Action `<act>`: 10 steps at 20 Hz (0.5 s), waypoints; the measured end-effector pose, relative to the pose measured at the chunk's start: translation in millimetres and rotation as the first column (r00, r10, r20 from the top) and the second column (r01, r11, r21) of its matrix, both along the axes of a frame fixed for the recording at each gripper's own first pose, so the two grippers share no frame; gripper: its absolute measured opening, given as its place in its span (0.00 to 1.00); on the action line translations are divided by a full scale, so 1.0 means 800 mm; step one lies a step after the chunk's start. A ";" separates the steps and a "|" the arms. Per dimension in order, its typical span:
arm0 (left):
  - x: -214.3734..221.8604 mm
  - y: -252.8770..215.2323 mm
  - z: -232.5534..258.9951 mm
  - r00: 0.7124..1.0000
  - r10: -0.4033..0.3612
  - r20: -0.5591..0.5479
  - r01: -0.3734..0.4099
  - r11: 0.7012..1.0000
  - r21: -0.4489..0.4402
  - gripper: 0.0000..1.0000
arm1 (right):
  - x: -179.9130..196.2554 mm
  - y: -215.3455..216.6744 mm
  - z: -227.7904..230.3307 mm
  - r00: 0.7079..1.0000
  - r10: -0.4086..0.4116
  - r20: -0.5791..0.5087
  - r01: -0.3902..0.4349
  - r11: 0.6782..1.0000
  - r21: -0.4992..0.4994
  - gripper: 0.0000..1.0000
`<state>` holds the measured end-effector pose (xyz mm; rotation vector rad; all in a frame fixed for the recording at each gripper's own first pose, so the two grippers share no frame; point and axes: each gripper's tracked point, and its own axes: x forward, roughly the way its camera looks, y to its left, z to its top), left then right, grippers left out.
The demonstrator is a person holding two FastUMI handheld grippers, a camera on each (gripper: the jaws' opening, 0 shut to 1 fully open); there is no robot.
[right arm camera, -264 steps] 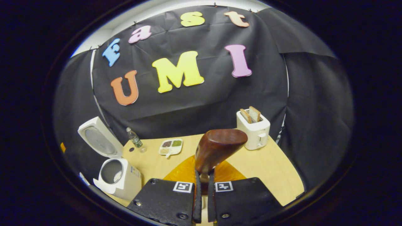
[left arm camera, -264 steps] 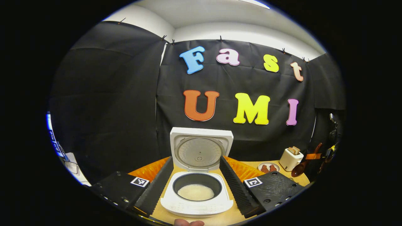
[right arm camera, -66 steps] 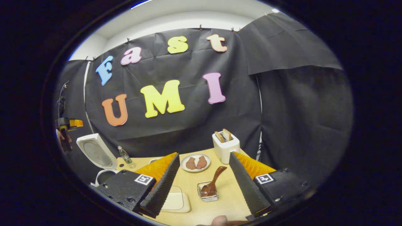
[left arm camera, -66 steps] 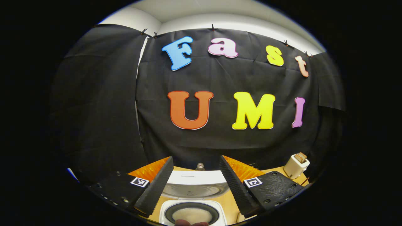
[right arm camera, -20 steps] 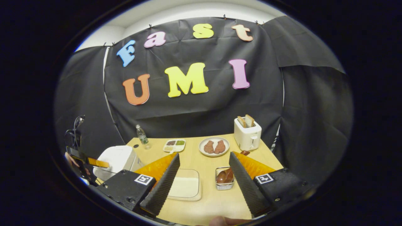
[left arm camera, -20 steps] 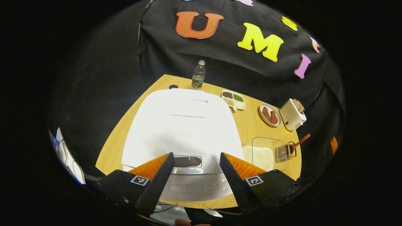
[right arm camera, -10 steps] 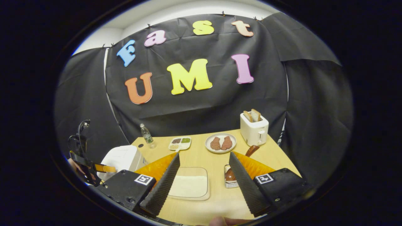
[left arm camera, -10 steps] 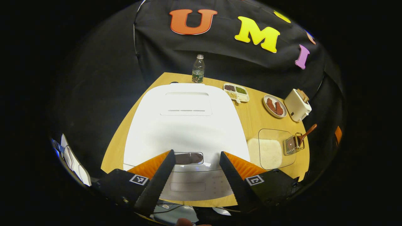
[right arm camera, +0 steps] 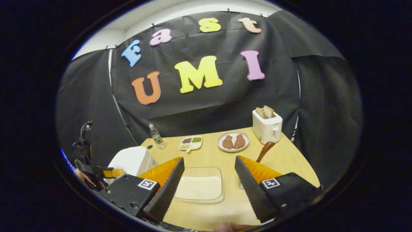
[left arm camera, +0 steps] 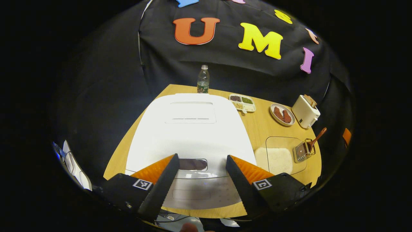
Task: Close the left gripper, press the button to open the rice cooker; take a wooden spoon from the chopstick holder with the right hand, scoop a spoonful of rice and pour it into the rice cooker, then put the wooden spoon back into the chopstick holder.
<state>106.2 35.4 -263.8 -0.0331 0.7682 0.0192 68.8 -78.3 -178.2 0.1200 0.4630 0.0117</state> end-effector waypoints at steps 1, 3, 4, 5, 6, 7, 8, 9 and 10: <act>0.000 0.000 0.003 1.000 -0.007 0.016 0.007 1.000 0.014 0.98 | -0.002 0.000 0.003 1.000 0.001 0.003 -0.001 1.000 0.000 1.00; 0.007 0.001 0.018 0.998 0.003 0.058 -0.004 1.000 0.015 0.97 | -0.003 -0.006 0.011 1.000 -0.002 0.017 0.002 1.000 -0.019 1.00; 0.008 0.002 0.031 0.997 -0.001 0.083 0.000 1.000 0.019 0.97 | -0.002 -0.010 0.014 1.000 -0.008 0.028 0.009 1.000 -0.029 1.00; 0.014 0.002 0.042 0.994 -0.009 0.112 0.006 1.000 0.027 0.98 | -0.002 -0.012 0.018 0.999 -0.013 0.037 0.014 0.999 -0.030 1.00; 0.018 0.004 0.048 0.992 -0.012 0.124 0.008 1.000 0.029 0.98 | -0.003 -0.012 0.019 0.999 -0.019 0.037 0.020 0.999 -0.026 0.96; 0.019 0.004 0.049 0.993 -0.008 0.118 0.005 1.000 0.023 0.98 | -0.003 -0.011 0.018 0.999 -0.021 0.034 0.022 1.000 -0.017 1.00; 0.015 0.002 0.049 0.994 -0.005 0.110 0.003 1.000 0.017 0.98 | -0.004 -0.010 0.018 0.999 -0.024 0.034 0.024 1.000 -0.009 1.00; 0.012 0.001 0.049 0.995 -0.008 0.102 0.006 1.000 0.016 0.98 | -0.005 -0.010 0.019 0.999 -0.026 0.035 0.027 1.000 -0.007 1.00; 0.007 0.004 0.046 0.995 -0.009 0.096 0.008 1.000 0.014 0.98 | -0.004 -0.011 0.018 0.999 -0.026 0.035 0.026 1.000 -0.008 0.96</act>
